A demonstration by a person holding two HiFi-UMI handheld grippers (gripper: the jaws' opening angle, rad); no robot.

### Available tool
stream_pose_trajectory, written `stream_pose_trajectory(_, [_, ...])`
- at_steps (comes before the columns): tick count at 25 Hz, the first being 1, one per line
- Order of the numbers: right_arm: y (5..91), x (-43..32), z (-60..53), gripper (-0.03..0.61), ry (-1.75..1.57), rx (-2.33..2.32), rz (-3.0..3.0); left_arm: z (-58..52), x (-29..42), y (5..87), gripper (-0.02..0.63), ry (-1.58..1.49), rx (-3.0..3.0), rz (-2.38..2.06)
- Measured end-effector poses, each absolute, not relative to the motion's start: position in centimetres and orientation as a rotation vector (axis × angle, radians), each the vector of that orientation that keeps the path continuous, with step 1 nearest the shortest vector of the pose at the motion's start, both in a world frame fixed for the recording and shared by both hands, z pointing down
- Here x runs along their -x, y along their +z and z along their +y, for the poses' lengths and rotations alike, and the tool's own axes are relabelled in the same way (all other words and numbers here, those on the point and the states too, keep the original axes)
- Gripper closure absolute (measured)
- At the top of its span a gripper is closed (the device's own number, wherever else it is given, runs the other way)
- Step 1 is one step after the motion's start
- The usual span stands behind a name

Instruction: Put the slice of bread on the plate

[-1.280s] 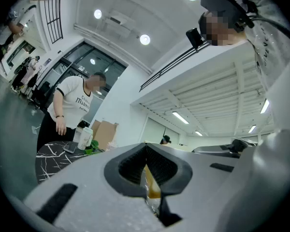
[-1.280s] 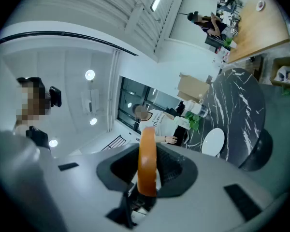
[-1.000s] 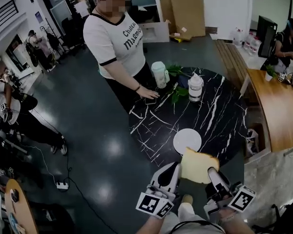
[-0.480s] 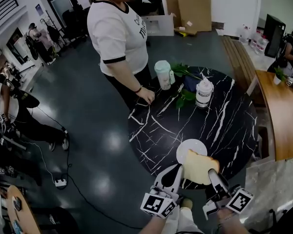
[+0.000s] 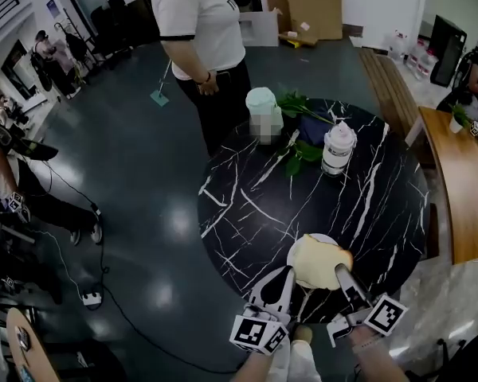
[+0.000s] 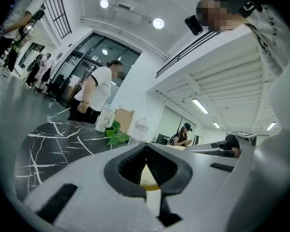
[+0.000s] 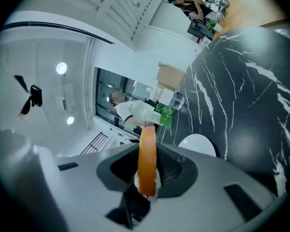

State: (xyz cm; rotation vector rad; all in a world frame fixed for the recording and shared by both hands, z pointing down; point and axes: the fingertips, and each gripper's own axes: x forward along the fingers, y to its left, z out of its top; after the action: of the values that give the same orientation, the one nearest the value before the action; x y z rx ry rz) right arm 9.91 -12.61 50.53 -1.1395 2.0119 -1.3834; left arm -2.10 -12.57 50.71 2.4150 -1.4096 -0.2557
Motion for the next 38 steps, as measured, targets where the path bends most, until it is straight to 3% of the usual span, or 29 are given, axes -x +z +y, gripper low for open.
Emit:
stream_pose_trajectory(10, [56.5,-11.2,-13.8,0.491,-1.565,1.316,1.946,-13.8,2.6,51.6,0.607,-0.297,-2.378,-1.444])
stream_pose_trajectory(25, [58.1,-11.1,-14.6,0.489,-1.634,1.315,1.924,-13.5,3.2,51.6,0.607,-0.3,-2.35,-1.463])
stream_pose_trajectory(30, [57.4,-10.2,-14.7,0.485,-1.561,1.395,2.101,-13.4,3.5,51.5,0.607,-0.314,-2.34,-1.465])
stream_pose_trajectory(38, [56.8,-9.2,-14.9,0.402,-1.154,1.629,2.79,-13.5,4.0,51.0,0.607,-0.343,-2.334,-1.468])
